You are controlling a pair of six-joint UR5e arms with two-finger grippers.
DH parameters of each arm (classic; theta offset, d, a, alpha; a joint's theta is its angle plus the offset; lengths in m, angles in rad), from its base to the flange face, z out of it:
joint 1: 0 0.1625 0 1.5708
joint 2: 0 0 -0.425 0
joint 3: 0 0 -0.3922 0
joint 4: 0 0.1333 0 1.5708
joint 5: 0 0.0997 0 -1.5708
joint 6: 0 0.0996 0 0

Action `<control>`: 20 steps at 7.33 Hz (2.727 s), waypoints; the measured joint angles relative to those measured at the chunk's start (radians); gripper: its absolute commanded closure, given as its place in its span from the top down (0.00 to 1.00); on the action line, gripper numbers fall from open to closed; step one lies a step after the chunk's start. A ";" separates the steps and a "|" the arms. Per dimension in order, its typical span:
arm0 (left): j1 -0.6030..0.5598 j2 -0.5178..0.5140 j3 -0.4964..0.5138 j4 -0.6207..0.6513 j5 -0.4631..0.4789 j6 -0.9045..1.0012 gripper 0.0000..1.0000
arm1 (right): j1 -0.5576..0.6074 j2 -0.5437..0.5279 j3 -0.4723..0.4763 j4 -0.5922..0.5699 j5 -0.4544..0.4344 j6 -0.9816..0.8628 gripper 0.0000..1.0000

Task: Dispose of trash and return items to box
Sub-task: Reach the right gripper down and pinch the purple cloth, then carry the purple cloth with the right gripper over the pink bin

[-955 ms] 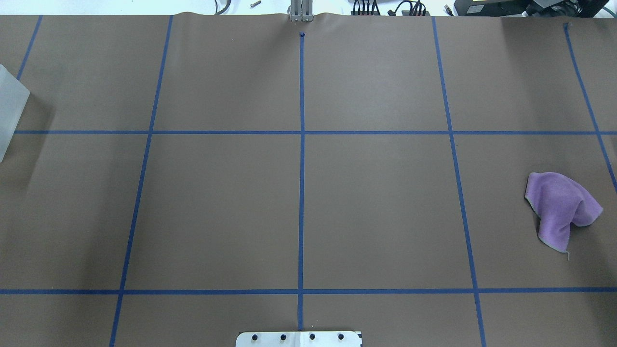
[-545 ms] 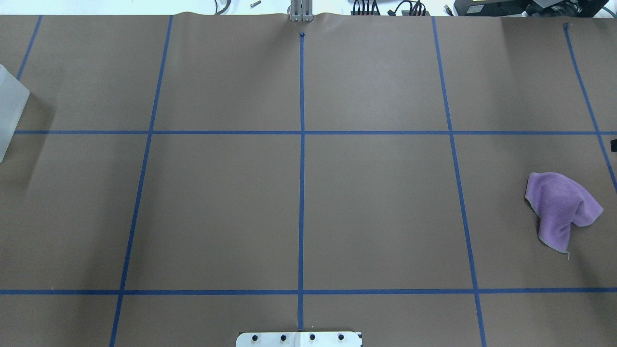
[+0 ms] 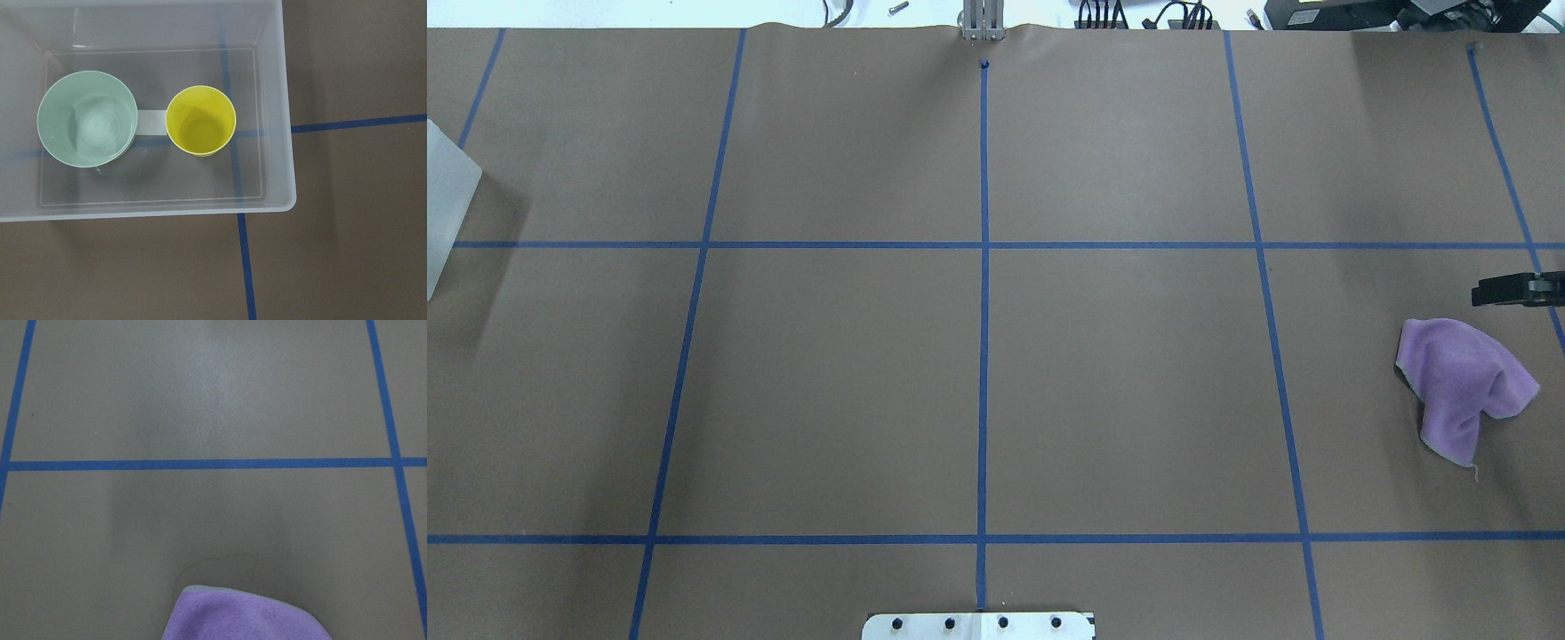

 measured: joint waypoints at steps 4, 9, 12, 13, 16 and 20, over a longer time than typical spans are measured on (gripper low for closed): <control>0.002 -0.001 0.004 -0.019 0.000 -0.003 0.99 | -0.110 -0.049 -0.037 0.113 -0.048 0.106 0.86; 0.003 -0.002 0.006 -0.021 0.000 0.000 0.99 | -0.158 -0.148 0.042 0.112 -0.069 0.108 0.65; 0.003 -0.003 0.011 -0.026 0.000 0.000 0.99 | -0.169 -0.104 0.001 0.106 -0.099 0.110 0.56; 0.003 -0.003 0.012 -0.030 0.000 0.000 0.99 | -0.169 -0.094 -0.014 0.107 -0.108 0.110 0.23; 0.003 -0.002 0.012 -0.034 0.000 0.000 0.99 | -0.167 -0.100 -0.015 0.113 -0.108 0.113 0.00; 0.005 -0.003 0.012 -0.034 0.000 -0.001 0.99 | -0.157 -0.117 0.030 0.111 -0.085 0.113 0.00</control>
